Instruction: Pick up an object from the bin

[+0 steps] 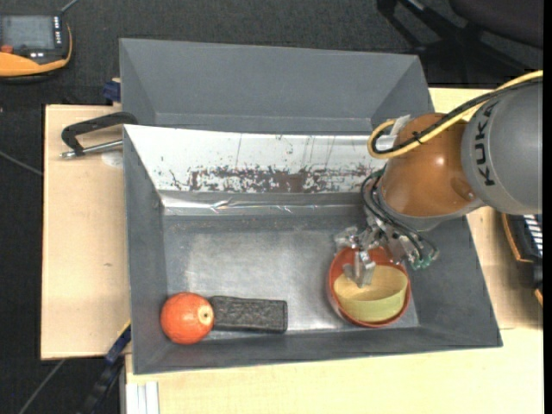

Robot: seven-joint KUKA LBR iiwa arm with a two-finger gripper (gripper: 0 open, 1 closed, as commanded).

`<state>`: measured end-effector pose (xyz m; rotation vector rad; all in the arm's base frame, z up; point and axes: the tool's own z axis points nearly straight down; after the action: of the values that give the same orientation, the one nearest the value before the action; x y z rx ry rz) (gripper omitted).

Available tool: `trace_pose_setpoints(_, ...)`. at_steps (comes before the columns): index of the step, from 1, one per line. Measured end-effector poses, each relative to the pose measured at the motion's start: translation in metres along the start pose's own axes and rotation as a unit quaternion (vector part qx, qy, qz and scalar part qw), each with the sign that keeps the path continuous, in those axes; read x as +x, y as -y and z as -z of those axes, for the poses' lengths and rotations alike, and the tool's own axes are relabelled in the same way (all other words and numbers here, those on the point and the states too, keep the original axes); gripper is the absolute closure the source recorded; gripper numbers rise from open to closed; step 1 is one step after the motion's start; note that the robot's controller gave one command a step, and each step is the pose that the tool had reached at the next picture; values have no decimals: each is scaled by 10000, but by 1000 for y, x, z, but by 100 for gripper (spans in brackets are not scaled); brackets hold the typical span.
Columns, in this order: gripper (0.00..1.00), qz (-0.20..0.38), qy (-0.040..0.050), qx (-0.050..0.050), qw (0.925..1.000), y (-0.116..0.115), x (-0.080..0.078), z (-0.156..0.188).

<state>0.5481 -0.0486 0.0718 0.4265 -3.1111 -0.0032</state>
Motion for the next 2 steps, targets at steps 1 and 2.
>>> trace_pose_setpoints(1, 0, -1, 4, -3, 10000, 0, 0, -1)
trace_pose_setpoints(2, 100, -2, 12, 1, 10000, 0, -1, 0)
